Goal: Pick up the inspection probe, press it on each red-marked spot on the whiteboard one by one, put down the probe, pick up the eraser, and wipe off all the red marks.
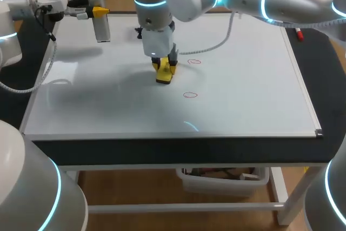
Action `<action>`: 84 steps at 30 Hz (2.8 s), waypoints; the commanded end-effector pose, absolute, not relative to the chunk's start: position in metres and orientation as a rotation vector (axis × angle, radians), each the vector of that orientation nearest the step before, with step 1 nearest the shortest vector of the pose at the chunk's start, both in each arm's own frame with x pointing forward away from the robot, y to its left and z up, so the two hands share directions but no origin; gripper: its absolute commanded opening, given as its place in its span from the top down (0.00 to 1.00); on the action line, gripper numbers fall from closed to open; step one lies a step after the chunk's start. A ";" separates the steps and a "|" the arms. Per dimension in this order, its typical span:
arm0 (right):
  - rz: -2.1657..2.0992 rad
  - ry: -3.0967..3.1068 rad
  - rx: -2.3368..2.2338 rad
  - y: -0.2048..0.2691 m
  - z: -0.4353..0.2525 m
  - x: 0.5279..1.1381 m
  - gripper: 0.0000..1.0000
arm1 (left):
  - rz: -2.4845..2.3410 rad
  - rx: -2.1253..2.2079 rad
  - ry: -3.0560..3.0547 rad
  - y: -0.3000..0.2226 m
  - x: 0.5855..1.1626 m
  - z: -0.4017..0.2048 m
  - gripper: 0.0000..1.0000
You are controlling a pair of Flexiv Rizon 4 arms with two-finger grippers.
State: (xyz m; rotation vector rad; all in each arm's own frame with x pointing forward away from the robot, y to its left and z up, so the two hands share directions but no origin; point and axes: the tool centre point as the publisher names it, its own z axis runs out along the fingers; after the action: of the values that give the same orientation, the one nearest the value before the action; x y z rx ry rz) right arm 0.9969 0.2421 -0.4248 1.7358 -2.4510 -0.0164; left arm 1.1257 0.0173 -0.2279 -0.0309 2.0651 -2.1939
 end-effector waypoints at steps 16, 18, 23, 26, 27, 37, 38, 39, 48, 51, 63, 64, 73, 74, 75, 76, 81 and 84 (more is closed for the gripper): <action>0.036 -2.443 1.818 0.229 -0.382 1.012 1.00 | -2.197 -0.027 2.066 0.018 1.127 -0.227 1.00; 0.046 -2.437 1.814 0.226 -0.381 1.015 1.00 | -2.197 -0.027 2.066 0.018 1.127 -0.227 1.00; -0.031 -2.403 1.851 0.210 -0.374 1.025 1.00 | -2.197 -0.027 2.066 0.018 1.127 -0.227 1.00; -0.062 -2.390 1.868 0.194 -0.368 1.033 1.00 | -2.197 -0.027 2.066 0.018 1.127 -0.227 1.00; -0.061 -2.387 1.870 0.189 -0.367 1.036 1.00 | -2.197 -0.027 2.066 0.018 1.127 -0.227 1.00; -0.036 -2.476 1.798 0.125 -0.354 1.054 1.00 | -2.197 -0.027 2.066 0.018 1.127 -0.227 1.00; -0.033 -2.479 1.798 0.119 -0.354 1.055 1.00 | -2.197 -0.027 2.066 0.018 1.127 -0.227 1.00; -0.030 -2.496 1.776 0.113 -0.354 1.056 1.00 | -2.197 -0.027 2.066 0.018 1.127 -0.227 1.00; 0.005 -2.591 1.629 0.060 -0.358 1.065 1.00 | -2.197 -0.027 2.066 0.018 1.127 -0.227 1.00; 0.017 -2.630 1.572 0.042 -0.358 1.067 1.00 | -2.197 -0.027 2.066 0.018 1.127 -0.227 1.00; 0.032 -2.737 1.357 -0.022 -0.362 1.077 1.00 | -2.197 -0.027 2.066 0.018 1.127 -0.227 1.00; 0.027 -2.742 1.341 -0.027 -0.362 1.078 1.00 | -2.197 -0.027 2.066 0.018 1.127 -0.227 1.00; 0.004 -2.766 1.242 -0.056 -0.371 1.085 1.00 | -2.197 -0.027 2.066 0.018 1.127 -0.227 1.00; 0.008 -2.766 1.229 -0.057 -0.372 1.086 1.00 | -2.197 -0.027 2.066 0.018 1.127 -0.227 1.00; 0.015 -2.768 1.217 -0.058 -0.373 1.086 1.00 | -2.197 -0.027 2.066 0.018 1.127 -0.227 1.00; 0.010 -2.772 1.214 -0.059 -0.374 1.086 1.00 | -2.197 -0.027 2.066 0.018 1.127 -0.227 1.00; 0.028 -2.800 1.165 -0.061 -0.372 1.087 1.00 | -2.197 -0.027 2.066 0.018 1.127 -0.227 1.00; 0.027 -2.811 1.153 -0.063 -0.372 1.088 1.00 | -2.197 -0.027 2.066 0.018 1.127 -0.227 1.00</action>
State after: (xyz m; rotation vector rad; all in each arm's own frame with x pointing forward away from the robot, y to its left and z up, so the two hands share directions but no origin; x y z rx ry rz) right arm 1.0871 -0.0620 -0.3734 1.1499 -2.8161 0.0227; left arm 1.1258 0.0174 -0.2279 -0.0309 2.0652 -2.1939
